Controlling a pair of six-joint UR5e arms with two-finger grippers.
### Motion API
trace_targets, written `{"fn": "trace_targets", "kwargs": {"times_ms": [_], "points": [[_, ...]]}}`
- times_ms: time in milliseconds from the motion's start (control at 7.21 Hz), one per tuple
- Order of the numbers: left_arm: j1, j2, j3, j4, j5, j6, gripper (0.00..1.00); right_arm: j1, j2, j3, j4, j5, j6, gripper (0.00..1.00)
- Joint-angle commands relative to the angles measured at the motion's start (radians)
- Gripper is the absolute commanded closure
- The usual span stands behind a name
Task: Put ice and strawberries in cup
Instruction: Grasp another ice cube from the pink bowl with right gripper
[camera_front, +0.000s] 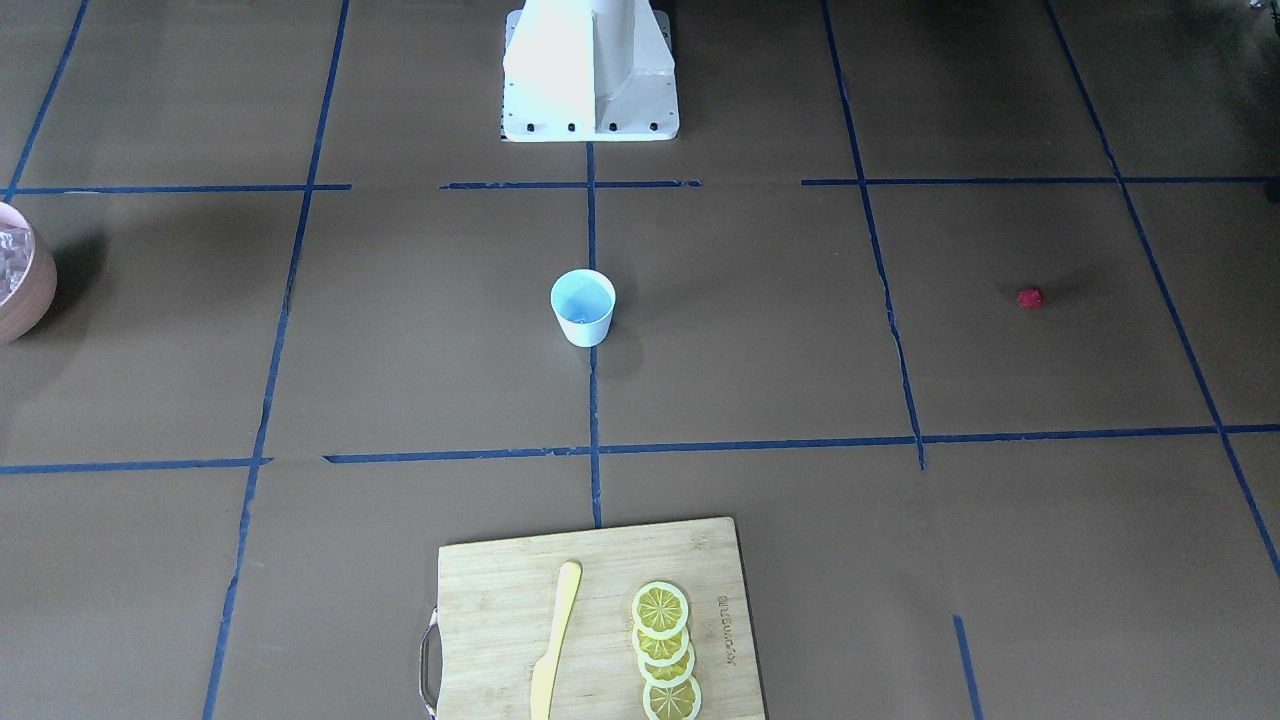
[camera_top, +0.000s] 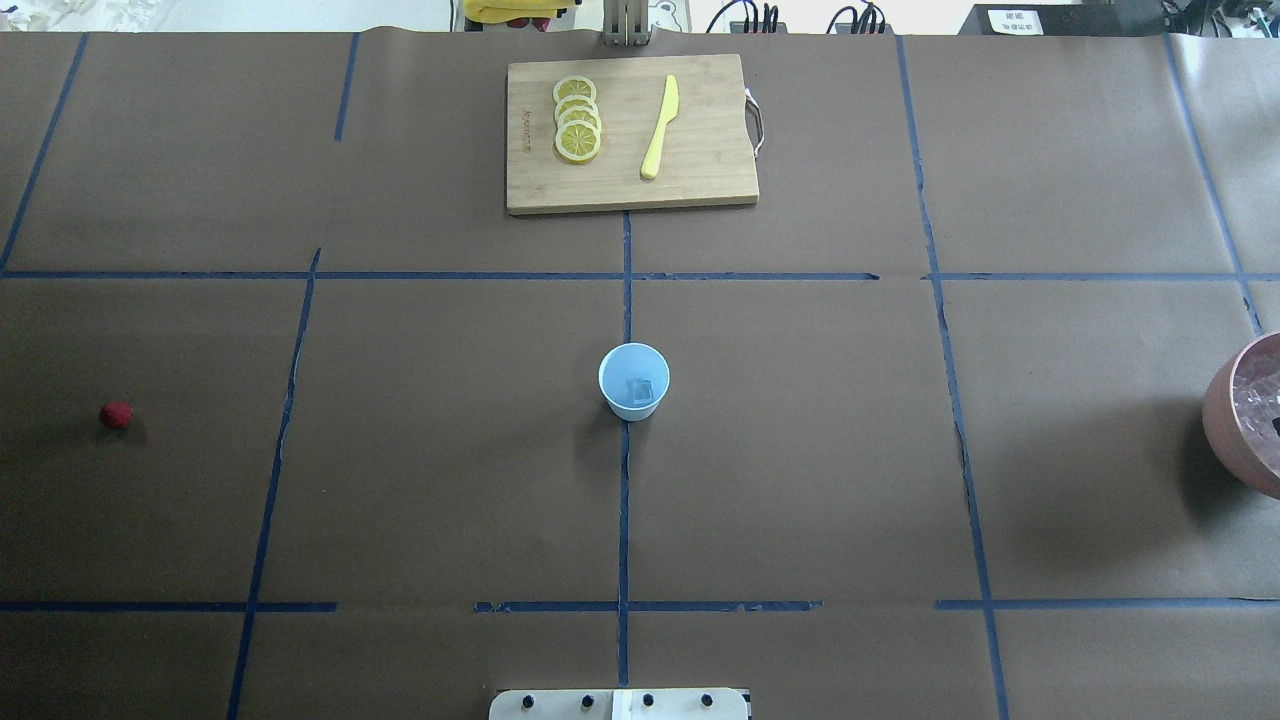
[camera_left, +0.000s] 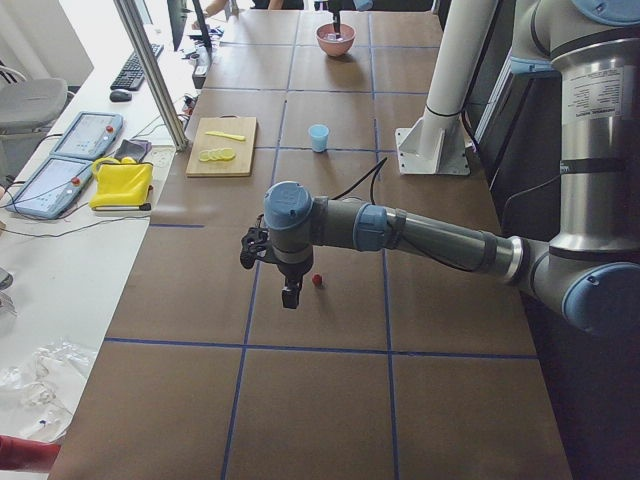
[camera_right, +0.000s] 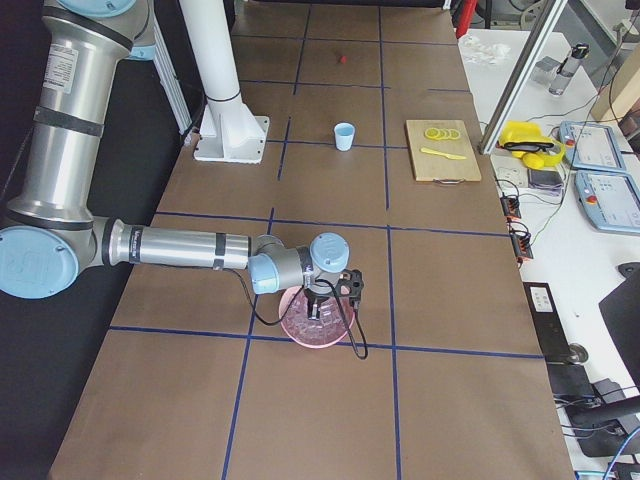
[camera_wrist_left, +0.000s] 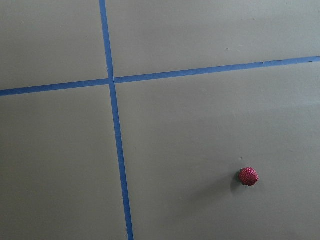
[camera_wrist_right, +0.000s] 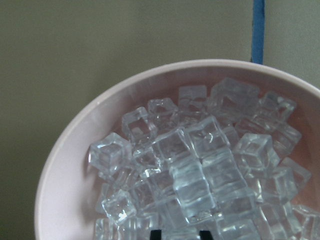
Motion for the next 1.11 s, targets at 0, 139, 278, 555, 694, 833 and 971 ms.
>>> {"fn": "trace_targets", "kwargs": {"times_ms": [0, 139, 278, 555, 694, 833, 971], "points": [[0.0, -0.001, -0.001, 0.0, 0.0, 0.0, 0.0, 0.0, -0.006, 0.001, 0.002, 0.002, -0.001, 0.97], [0.0, 0.0, -0.001, 0.0, 0.0, 0.0, 0.0, 0.001, -0.006, 0.015, 0.002, 0.002, -0.003, 1.0], [0.0, 0.0, -0.001, 0.0, 0.0, 0.0, 0.0, 0.003, -0.008, 0.068, -0.008, 0.002, -0.001, 1.0], [0.0, 0.0, -0.01, 0.0, 0.0, 0.0, 0.0, 0.004, -0.002, 0.223, -0.056, 0.04, 0.119, 1.0], [0.0, 0.0, -0.008, 0.0, 0.0, 0.0, 0.0, 0.001, 0.035, 0.265, -0.054, 0.052, 0.278, 1.0], [0.0, 0.0, -0.008, 0.0, 0.0, 0.0, 0.0, -0.032, 0.096, 0.302, -0.056, 0.064, 0.425, 1.0], [0.0, 0.0, -0.007, 0.0, 0.0, 0.0, 0.0, -0.087, 0.175, 0.334, -0.054, 0.061, 0.592, 1.0]]}}
